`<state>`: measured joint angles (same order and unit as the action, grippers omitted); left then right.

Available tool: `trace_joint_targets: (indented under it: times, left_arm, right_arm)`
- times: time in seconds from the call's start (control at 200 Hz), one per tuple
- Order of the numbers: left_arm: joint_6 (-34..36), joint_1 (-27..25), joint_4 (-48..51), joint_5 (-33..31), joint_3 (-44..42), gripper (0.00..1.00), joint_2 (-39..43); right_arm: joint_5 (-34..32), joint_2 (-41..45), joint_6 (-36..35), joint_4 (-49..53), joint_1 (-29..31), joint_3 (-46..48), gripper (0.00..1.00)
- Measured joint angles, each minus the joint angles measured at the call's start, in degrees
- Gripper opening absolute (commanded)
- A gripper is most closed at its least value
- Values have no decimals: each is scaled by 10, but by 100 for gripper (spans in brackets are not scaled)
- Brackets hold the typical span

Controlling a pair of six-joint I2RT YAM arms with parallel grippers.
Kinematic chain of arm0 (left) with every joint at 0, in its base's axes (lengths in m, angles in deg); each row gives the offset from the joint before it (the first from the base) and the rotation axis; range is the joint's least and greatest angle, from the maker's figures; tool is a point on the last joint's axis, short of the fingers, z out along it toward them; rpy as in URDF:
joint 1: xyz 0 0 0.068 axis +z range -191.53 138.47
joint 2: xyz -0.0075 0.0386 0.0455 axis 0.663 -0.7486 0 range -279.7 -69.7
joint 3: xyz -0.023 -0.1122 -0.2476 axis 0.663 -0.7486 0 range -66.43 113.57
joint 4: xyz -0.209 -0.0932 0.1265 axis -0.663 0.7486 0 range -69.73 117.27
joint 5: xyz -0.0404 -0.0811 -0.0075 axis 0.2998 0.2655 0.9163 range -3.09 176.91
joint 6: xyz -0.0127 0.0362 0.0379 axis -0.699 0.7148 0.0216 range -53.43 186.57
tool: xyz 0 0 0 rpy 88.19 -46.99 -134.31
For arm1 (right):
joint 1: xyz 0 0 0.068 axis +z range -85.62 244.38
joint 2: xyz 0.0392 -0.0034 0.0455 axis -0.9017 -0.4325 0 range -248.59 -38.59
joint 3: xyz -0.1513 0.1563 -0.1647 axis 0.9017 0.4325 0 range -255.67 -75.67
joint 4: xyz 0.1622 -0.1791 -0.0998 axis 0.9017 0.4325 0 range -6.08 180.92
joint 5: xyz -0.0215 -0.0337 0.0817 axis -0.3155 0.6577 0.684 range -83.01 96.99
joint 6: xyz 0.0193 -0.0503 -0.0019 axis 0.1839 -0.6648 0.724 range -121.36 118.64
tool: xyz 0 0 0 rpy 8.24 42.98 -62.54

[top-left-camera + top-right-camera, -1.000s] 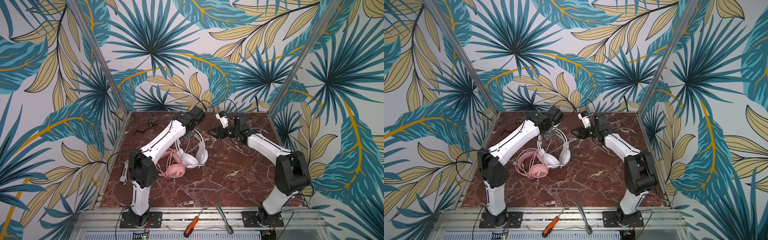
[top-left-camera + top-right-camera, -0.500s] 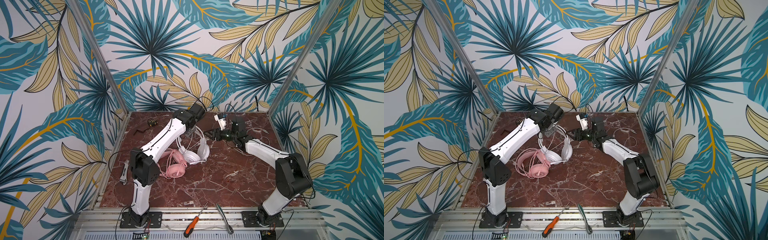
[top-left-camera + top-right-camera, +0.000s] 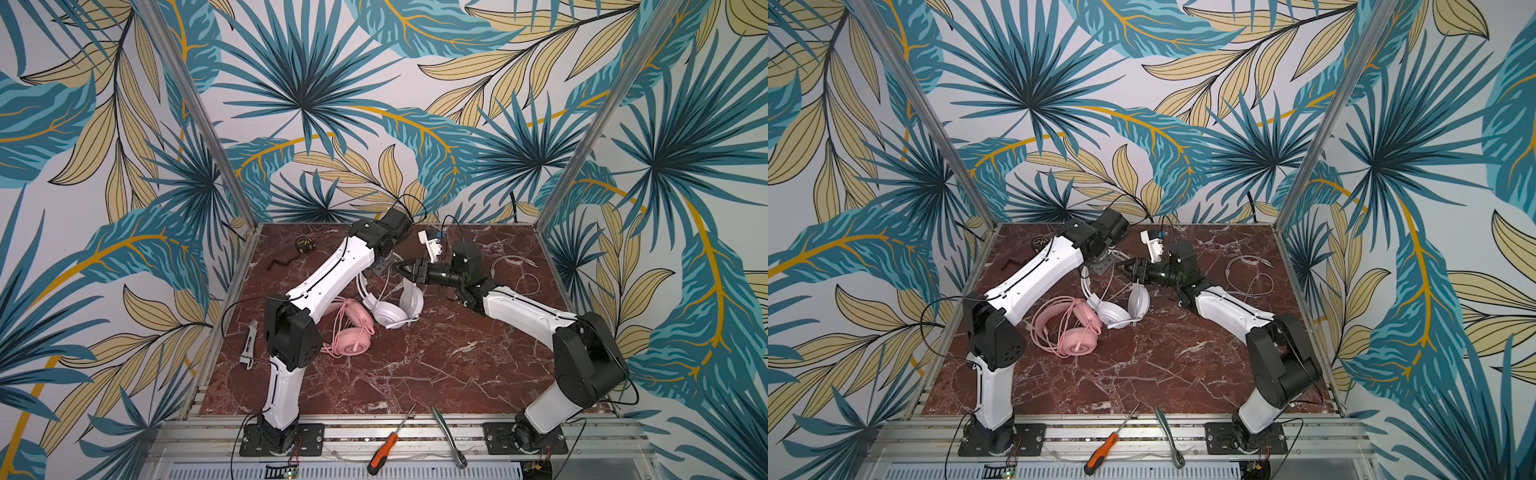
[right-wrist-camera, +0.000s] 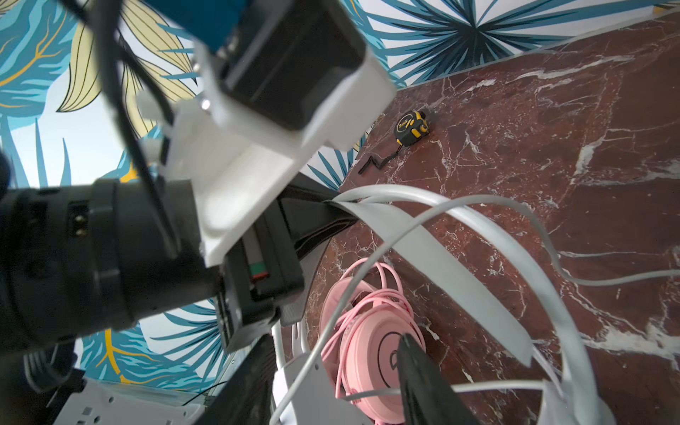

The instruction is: Wrap the headphones

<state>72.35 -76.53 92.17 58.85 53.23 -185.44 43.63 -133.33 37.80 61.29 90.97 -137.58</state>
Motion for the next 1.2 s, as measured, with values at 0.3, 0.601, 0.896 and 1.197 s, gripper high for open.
trace_joint_targets:
  times: [0.3, 0.601, 0.896, 1.197]
  left_arm:
    - [-4, 1, 0, -7, 0, 0, 0]
    - [-9, 5, 0, -18, 0, 0, 0]
    - [-15, 15, 0, -21, 0, 0, 0]
    - [-12, 25, 0, 21, 0, 0, 12]
  right_arm:
    - [-24, -58, 64, -10, 27, -36, 27]
    - [-124, -36, 64, 62, 30, -36, 13]
    - [-219, 14, 37, 133, 30, -36, 13]
    - [-259, -7, 28, 177, 10, -35, 21]
